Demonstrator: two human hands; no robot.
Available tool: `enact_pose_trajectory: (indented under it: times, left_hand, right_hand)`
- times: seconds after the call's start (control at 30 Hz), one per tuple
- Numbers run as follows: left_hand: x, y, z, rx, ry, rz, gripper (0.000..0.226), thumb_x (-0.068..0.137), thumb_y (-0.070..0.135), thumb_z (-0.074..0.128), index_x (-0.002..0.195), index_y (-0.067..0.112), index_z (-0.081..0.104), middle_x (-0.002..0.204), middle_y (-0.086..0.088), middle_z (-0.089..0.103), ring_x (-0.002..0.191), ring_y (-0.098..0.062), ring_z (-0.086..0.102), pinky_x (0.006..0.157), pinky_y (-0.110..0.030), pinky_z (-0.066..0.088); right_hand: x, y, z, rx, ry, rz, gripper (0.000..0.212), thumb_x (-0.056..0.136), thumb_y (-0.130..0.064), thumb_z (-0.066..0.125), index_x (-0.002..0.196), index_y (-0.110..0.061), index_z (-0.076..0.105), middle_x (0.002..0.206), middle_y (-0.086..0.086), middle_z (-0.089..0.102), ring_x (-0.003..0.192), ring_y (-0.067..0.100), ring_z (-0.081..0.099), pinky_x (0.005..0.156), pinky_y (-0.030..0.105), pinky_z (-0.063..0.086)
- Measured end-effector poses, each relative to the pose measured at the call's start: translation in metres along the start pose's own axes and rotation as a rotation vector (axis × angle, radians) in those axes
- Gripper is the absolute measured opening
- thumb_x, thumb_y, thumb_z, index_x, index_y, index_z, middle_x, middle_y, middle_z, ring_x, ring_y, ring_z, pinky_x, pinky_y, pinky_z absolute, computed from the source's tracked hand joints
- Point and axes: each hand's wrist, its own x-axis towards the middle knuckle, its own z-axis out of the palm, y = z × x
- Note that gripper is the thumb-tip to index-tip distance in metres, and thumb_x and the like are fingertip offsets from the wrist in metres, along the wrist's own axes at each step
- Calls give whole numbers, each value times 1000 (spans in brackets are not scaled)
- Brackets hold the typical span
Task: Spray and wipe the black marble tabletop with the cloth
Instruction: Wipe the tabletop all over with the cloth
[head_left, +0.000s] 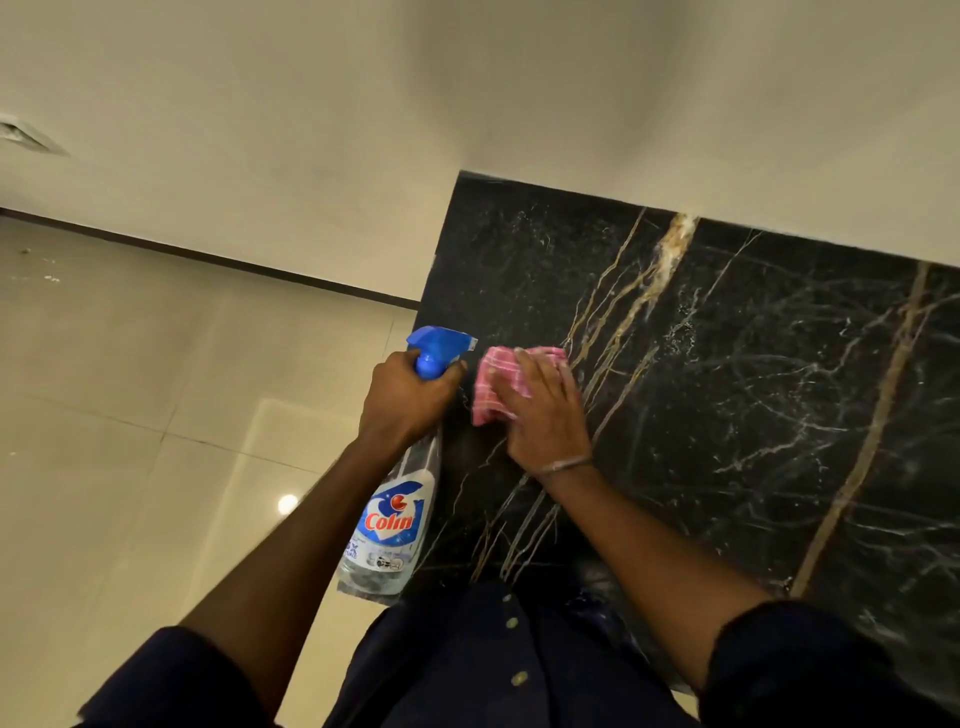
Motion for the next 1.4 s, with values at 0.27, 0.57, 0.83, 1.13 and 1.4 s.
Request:
enact_pose_trajectory:
  times: [0.27,0.57,0.83,1.13,1.4]
  left_hand:
    - [1,15,1,-23,6,25,29,88,41,65,100,15,59,74,4,61,65,-8,58,58,-17,40]
    - [-1,35,7,-11,-31,89,18,90,33,64,94,18,56,71,7,57,63,-8,56,57,-15,38]
    - [-6,44,7,-4,-3,95,22,88,37,65,93,19,55,70,9,56,63,-7,55,57,-17,37]
    - [-15,48,14,-24,-3,88,28,89,38,65,101,12,60,73,3,59,66,-12,59,59,-20,43]
    - [-50,92,42,-15,-124,176,17,88,33,65,93,18,58,75,6,61,68,-10,60,63,-21,44]
  right_hand:
    - [39,-8,-18,-70,-82,-95,69,85,-29,67,146,-33,36,156,9,30,147,31,21,121,50,17]
    - [-12,114,-44,-129,111,495,54,87,-51,57,138,-33,52,130,11,51,117,32,45,100,46,36]
    - [43,9,-35,-208,10,156,58,91,-50,54,145,-31,40,135,11,47,123,30,44,105,47,37]
    - [4,88,-51,86,106,279,50,86,-17,66,135,-19,56,136,14,57,123,34,53,105,45,43]
    - [-71,144,-120,1968,183,892,27,90,-24,58,109,-8,69,100,14,74,94,32,69,82,50,55]
